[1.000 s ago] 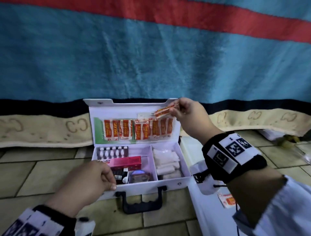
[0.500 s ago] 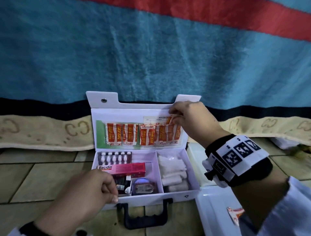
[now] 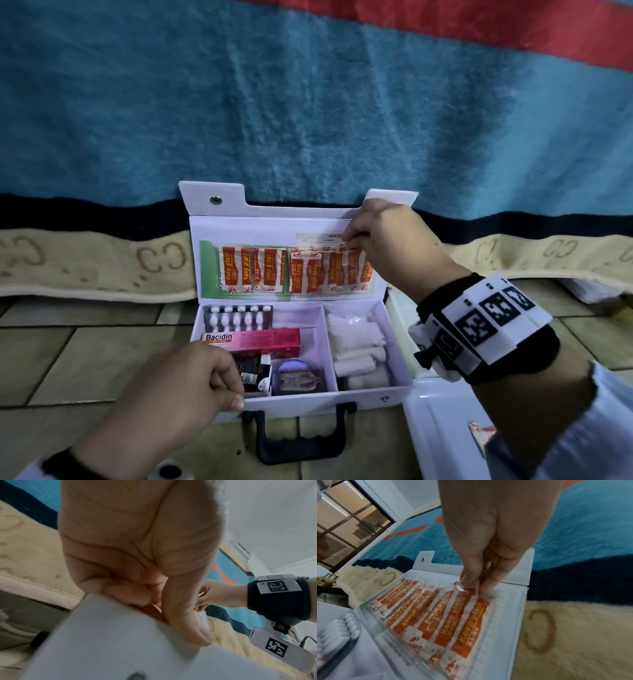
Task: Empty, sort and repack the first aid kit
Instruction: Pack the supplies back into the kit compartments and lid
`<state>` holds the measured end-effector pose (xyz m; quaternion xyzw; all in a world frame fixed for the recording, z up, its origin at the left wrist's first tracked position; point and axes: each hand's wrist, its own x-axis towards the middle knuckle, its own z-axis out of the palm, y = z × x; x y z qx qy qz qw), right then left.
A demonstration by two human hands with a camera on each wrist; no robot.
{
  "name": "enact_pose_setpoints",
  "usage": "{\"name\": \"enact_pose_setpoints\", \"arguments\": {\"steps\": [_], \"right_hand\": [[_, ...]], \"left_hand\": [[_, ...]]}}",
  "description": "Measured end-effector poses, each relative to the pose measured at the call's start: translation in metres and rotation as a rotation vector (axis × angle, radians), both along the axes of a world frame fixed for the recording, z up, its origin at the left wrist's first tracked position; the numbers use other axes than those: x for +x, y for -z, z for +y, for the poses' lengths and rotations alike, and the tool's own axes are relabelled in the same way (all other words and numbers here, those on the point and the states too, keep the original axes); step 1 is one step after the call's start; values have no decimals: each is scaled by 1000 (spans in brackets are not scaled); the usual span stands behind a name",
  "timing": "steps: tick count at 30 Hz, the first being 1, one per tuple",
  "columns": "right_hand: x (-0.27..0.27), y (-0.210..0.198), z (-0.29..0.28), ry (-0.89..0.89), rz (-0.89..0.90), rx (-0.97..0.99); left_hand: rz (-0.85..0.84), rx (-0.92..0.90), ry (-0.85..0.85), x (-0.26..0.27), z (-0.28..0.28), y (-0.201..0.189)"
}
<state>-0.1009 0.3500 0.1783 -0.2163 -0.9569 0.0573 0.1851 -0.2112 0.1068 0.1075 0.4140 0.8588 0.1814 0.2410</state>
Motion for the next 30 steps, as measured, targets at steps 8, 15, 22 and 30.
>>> {"name": "enact_pose_setpoints", "arguments": {"steps": [8,15,22,30], "right_hand": [[3,6,1,0,-74,-16],[3,5,-4,48,-146,50],[35,-7,-16,76,-110,-72],[179,20,3,267,-251,-197]], "left_hand": [[8,-12,-7,0,1,-1],[5,-41,-9,2,6,-7],[165,-42,-49,12,3,-6],[428,-105,22,36,5,-15]]}}
